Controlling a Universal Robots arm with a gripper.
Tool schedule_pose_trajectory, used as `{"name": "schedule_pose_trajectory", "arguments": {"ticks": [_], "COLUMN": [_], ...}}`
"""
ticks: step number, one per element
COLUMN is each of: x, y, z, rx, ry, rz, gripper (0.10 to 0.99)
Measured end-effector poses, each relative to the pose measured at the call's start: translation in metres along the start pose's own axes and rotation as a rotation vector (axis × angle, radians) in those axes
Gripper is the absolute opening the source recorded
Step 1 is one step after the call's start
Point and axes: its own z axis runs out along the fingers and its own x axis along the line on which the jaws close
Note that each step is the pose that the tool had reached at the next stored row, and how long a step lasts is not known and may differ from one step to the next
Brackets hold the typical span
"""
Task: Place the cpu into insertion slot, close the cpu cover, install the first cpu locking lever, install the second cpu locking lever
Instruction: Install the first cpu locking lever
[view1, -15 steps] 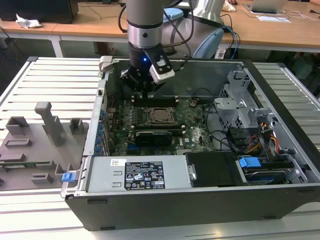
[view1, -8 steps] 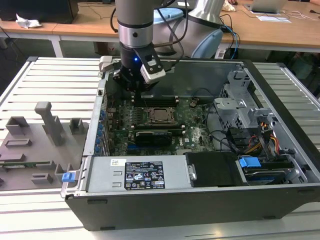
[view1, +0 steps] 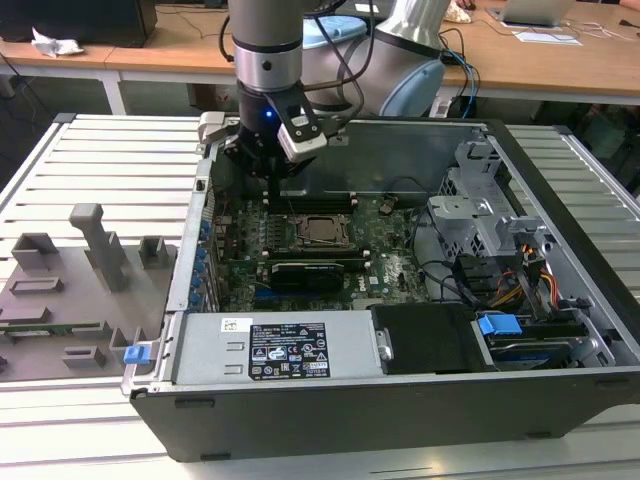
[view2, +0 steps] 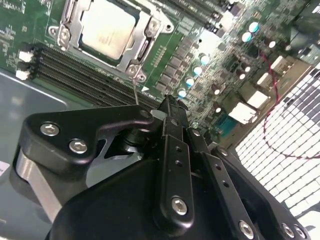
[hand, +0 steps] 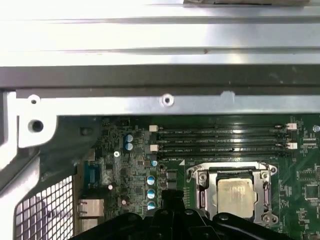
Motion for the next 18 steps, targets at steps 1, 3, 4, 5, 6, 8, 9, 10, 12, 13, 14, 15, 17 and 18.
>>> {"name": "schedule_pose_trajectory", "arguments": {"ticks": [1,3,4,5,6,8,9,10,12,13,14,15,17,18], "x": [0.0001,0.0002,0.0002,0.0002,0.0002,-0.0017,-0.0042,-0.0065,-0.012,-0.0158,-0.0186,-0.0216,-0.0288,-0.0326], "y": [0.0024,0.0062,0.0065,0.0074,0.0082,0.0107,0.0114,0.0119,0.0128,0.0129,0.013,0.0131,0.0133,0.0133], "z": [0.0002,0.0006,0.0009,0.001,0.0012,0.0017,0.002,0.0021,0.0025,0.0028,0.0031,0.0033,0.0039,0.0043], "rx": [0.0,0.0,0.0,0.0,0.0,0.0,0.0,0.0,0.0,0.0,0.0,0.0,0.0,0.0], "ry": [0.0,0.0002,0.0,0.0001,0.0001,0.0002,0.0,0.0,0.0001,0.0002,0.0002,0.0003,0.0003,0.0003], "rz": [0.0,0.0,0.0,0.0,0.0,0.0,0.0,0.0,0.0,0.0,0.0,0.0,0.0,0.0], "gripper": [0.106,0.106,0.106,0.106,0.106,0.106,0.106,0.106,0.106,0.106,0.106,0.106,0.106,0.106]}}
